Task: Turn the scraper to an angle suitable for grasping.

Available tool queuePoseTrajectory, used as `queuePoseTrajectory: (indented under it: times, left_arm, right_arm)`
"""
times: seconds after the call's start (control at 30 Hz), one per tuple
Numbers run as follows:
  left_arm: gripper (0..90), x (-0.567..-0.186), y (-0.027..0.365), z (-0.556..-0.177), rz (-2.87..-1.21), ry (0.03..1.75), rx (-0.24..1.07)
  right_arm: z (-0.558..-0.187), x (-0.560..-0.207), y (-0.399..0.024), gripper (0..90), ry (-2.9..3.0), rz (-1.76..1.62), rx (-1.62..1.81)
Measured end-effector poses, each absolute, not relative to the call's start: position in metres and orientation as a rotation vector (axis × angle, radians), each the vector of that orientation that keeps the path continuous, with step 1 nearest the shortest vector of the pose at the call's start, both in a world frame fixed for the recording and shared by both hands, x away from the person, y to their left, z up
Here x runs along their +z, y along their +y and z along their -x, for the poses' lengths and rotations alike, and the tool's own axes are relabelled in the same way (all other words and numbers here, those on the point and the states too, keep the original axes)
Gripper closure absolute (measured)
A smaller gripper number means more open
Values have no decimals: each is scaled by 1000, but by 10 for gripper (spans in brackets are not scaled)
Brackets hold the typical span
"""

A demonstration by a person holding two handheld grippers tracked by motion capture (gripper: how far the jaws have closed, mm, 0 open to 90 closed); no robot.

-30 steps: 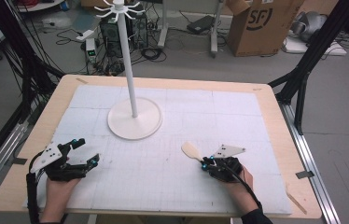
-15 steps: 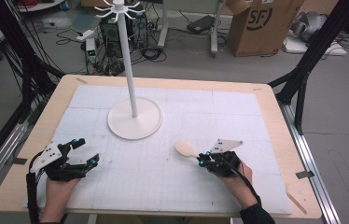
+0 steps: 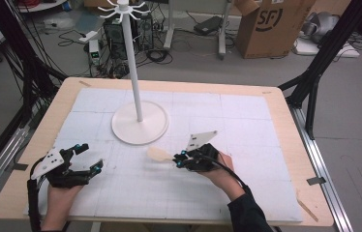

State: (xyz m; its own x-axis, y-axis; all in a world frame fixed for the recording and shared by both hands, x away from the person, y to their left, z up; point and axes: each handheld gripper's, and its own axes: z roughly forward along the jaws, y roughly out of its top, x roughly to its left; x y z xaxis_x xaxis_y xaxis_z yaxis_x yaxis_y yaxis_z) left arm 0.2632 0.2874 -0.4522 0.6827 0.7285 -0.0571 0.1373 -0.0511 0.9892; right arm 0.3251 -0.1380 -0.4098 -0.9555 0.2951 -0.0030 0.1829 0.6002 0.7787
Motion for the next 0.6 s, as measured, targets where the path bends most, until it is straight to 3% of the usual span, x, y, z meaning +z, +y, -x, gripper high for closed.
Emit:
queuePoseTrajectory:
  times: [0.33, 0.6]
  left_arm:
    - [136, -452, 287, -263, -1576, 729, 563]
    - [135, -452, 287, -263, -1577, 732, 558]
  right_arm:
    - [-330, -430, -62, 809, 2808, -163, 1320]
    - [-325, -440, -35, 808, 2856, -76, 1305]
